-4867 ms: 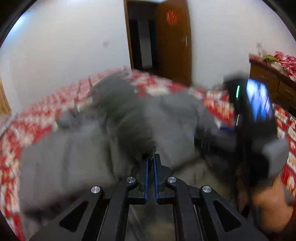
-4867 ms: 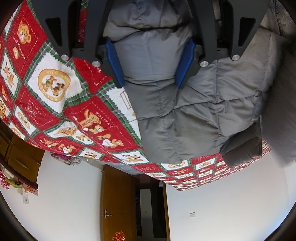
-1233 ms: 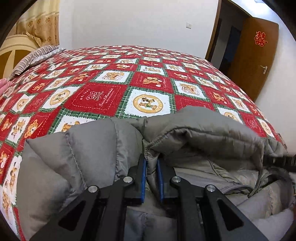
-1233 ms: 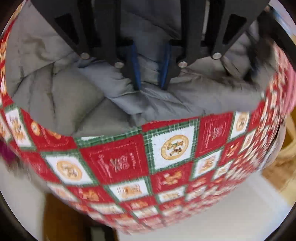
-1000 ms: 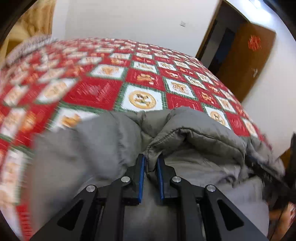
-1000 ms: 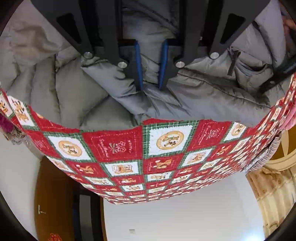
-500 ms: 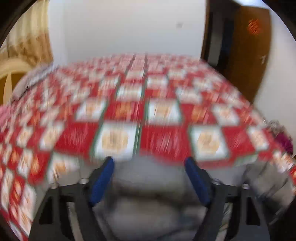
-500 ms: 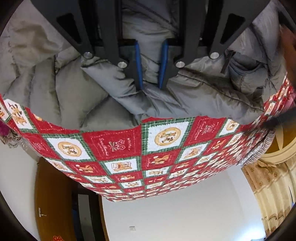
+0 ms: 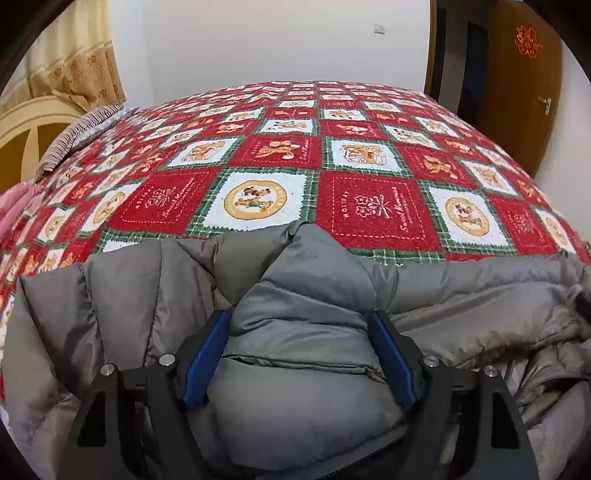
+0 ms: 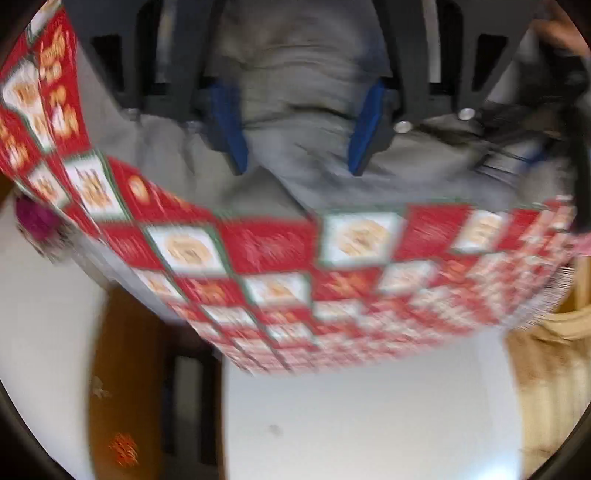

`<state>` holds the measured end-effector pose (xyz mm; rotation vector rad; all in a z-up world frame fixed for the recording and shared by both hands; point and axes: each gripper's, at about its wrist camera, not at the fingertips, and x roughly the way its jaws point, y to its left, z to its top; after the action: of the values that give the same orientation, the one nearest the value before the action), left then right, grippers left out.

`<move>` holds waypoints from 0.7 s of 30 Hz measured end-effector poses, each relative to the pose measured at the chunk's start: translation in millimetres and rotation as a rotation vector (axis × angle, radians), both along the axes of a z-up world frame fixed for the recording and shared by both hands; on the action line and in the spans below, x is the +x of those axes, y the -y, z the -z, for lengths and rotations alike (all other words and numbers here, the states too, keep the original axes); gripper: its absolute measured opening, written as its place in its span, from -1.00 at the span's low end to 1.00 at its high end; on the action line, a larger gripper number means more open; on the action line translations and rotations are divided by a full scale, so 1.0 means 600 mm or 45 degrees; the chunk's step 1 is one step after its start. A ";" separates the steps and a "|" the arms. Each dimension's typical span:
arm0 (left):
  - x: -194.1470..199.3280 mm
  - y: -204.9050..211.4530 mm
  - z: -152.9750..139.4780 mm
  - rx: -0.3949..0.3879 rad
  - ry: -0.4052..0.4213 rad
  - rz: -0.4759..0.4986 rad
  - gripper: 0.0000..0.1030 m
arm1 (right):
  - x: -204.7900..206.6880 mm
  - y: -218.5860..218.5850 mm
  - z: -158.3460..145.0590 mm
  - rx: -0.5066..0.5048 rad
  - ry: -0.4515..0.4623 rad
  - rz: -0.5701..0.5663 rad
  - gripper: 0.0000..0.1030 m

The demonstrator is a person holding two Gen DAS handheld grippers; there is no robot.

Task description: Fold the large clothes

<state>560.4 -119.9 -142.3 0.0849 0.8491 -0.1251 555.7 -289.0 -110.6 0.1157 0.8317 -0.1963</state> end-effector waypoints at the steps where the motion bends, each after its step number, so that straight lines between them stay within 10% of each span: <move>1: 0.000 0.003 0.000 0.003 0.001 0.000 0.52 | 0.006 0.011 0.027 0.069 -0.048 -0.027 0.23; 12: -0.001 -0.025 -0.023 -0.116 -0.077 0.100 0.59 | -0.021 0.017 -0.014 0.064 0.024 -0.025 0.17; 15: -0.062 -0.083 -0.095 -0.277 -0.010 0.127 0.59 | -0.122 0.036 -0.103 0.170 0.266 -0.016 0.24; 21: -0.248 -0.252 -0.207 -0.479 0.048 0.260 0.59 | -0.373 0.021 -0.208 0.140 0.391 -0.141 0.24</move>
<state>411.4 31.4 -18.4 -0.1796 0.7657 -0.4710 332.1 -301.5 14.2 0.1976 0.5409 -0.0265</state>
